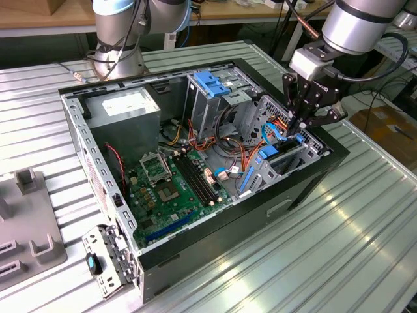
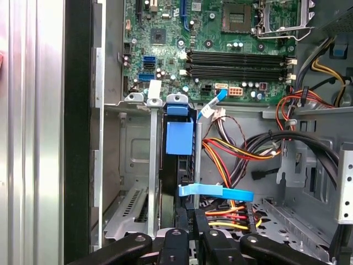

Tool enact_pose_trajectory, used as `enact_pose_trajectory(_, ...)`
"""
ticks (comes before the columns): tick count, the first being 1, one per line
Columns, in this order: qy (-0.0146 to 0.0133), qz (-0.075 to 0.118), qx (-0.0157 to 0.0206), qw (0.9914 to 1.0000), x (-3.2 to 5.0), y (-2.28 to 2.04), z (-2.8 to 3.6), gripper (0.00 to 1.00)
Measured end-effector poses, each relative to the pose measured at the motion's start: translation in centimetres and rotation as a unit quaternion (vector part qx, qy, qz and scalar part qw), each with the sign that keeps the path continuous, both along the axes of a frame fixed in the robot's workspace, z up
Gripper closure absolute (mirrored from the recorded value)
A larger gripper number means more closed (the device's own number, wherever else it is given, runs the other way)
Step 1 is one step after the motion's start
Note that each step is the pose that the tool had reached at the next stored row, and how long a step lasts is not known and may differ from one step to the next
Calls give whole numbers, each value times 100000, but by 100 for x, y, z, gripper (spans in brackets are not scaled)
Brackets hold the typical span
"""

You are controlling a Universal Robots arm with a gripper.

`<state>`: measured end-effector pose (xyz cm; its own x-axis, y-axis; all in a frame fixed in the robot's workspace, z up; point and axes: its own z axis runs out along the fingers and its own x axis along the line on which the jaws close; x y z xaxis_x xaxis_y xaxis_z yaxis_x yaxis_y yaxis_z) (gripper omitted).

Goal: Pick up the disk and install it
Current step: 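Insert the second disk wire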

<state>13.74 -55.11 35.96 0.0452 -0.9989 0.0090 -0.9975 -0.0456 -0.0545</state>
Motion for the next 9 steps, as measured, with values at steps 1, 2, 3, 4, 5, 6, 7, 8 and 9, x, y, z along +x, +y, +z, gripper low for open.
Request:
enact_pose_trajectory(1,24,-1,1,100000,0,0,0,84)
enact_pose_trajectory(2,45,0,-3,100000,0,0,0,84)
enact_pose_trajectory(3,67,0,1,100000,0,0,0,84)
enact_pose_trajectory(4,84,-2,1,100000,0,0,0,84)
enact_pose_trajectory(5,113,1,-2,100000,0,0,0,84)
enact_pose_trajectory(6,132,-2,-1,100000,0,0,0,84)
enact_pose_trajectory(7,150,0,-1,100000,0,0,0,84)
enact_pose_trajectory(8,182,0,0,100000,0,0,0,84)
enact_pose_trajectory(9,212,-1,-1,100000,0,0,0,84)
